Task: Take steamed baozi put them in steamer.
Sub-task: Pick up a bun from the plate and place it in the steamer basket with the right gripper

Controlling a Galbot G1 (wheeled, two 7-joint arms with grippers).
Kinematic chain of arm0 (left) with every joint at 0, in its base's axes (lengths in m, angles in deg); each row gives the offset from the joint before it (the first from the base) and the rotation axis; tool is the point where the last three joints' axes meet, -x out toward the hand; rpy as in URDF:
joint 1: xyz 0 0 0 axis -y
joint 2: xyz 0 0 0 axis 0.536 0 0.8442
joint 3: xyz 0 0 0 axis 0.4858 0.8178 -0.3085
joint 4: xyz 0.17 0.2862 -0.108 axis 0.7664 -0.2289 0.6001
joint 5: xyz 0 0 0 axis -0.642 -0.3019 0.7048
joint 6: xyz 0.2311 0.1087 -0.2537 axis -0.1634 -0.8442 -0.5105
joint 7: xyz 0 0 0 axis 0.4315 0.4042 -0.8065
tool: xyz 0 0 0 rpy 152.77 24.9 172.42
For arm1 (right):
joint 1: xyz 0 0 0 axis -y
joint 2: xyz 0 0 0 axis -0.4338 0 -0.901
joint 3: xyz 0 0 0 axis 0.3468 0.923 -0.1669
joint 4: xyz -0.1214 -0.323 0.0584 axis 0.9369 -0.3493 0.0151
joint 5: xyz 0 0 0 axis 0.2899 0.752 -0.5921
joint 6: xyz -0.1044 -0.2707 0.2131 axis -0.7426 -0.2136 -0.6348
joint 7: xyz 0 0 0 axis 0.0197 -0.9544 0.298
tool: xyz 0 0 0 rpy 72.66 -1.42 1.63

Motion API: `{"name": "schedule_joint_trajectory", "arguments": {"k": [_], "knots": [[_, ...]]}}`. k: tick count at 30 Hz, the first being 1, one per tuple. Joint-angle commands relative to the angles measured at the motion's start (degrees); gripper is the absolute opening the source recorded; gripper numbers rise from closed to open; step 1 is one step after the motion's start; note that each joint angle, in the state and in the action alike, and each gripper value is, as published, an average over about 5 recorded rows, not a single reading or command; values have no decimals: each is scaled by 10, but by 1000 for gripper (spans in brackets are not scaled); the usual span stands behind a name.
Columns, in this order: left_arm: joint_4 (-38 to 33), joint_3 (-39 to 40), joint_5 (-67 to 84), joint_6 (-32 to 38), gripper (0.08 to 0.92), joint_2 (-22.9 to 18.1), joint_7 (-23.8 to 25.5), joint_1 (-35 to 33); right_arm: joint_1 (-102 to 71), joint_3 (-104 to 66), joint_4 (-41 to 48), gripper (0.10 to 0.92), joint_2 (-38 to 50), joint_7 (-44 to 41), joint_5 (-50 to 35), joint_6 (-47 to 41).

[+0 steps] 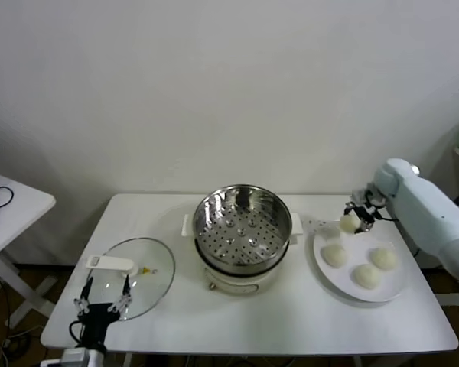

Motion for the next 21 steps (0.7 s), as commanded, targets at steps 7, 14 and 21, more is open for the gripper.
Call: {"name": "schedule_joint_trajectory", "arguments": {"k": [7, 14, 21], "knots": [[-9, 1, -2, -1, 823, 1, 2, -6, 158, 126, -299, 678, 21, -3, 7, 79], [-14, 3, -4, -2, 823, 2, 2, -11, 142, 148, -371, 679, -42, 0, 55, 83], [-21, -1, -3, -7, 823, 1, 2, -11, 129, 167, -363, 681, -109, -1, 65, 76]]}}
